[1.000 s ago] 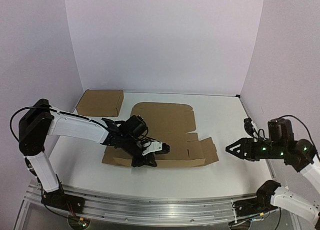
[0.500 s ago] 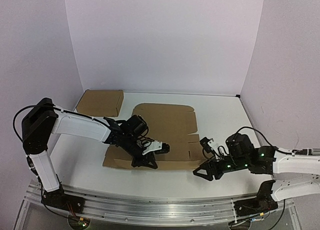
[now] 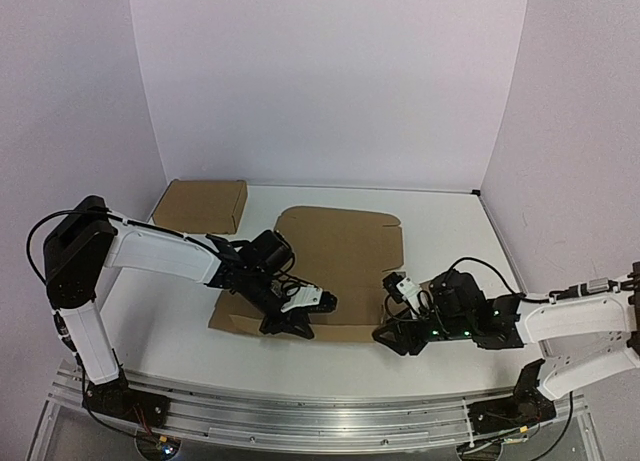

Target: Fold the paper box

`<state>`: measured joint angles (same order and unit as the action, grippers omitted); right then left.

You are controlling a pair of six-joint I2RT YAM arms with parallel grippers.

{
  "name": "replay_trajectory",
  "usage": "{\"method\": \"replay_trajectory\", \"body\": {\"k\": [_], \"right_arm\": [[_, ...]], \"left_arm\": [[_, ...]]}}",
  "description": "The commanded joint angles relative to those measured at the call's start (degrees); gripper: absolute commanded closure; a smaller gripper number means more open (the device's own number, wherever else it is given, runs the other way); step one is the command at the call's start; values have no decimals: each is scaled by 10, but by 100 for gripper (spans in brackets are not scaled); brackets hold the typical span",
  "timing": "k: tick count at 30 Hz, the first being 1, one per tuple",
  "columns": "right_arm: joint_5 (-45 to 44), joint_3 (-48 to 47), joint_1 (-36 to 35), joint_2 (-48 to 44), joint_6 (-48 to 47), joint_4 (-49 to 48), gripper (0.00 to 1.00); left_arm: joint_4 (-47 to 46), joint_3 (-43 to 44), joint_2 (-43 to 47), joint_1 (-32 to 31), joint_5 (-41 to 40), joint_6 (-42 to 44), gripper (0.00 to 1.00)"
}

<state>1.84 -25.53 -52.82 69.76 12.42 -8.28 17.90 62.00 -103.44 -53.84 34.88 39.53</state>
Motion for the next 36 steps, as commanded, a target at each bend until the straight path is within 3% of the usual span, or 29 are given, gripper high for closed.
{"method": "replay_trajectory", "body": {"k": [1, 5, 12, 13, 14, 16, 18, 21, 25, 28, 31, 36], "right_arm": [[38, -26, 1, 24, -17, -67, 58], [78, -21, 0, 51, -11, -132, 63], [102, -36, 0, 83, -17, -149, 98], [91, -32, 0, 79, -14, -149, 100], [78, -27, 1, 74, -9, -147, 100], [67, -18, 7, 68, 7, -144, 100], [76, -16, 16, 68, 27, -142, 100], [98, -16, 23, 68, 40, -142, 100], [127, -9, 33, 63, 45, -143, 100], [146, -4, 43, 52, 46, -143, 100], [166, 0, 51, 36, 47, -143, 100], [196, 3, 54, 28, 50, -142, 100]], "left_arm": [[-24, 9, 15, -3, 46, 20, 100], [-28, 8, 13, -3, 52, 17, 100], [-35, 6, 17, -1, 44, 3, 100], [-39, 6, 21, 2, 38, -7, 96], [-47, 5, 26, 4, 29, -19, 86], [-80, -3, 47, 14, 1, -68, 54], [-132, -22, 88, 25, -41, -111, 30], [-189, -56, 173, 34, -95, -143, 18], [-144, -102, 265, 42, -113, -190, 18], [-103, -144, 311, 46, -148, -227, 34], [-67, -164, 312, 64, -158, -240, 45], [-48, -153, 260, 102, -158, -228, 45]]}}
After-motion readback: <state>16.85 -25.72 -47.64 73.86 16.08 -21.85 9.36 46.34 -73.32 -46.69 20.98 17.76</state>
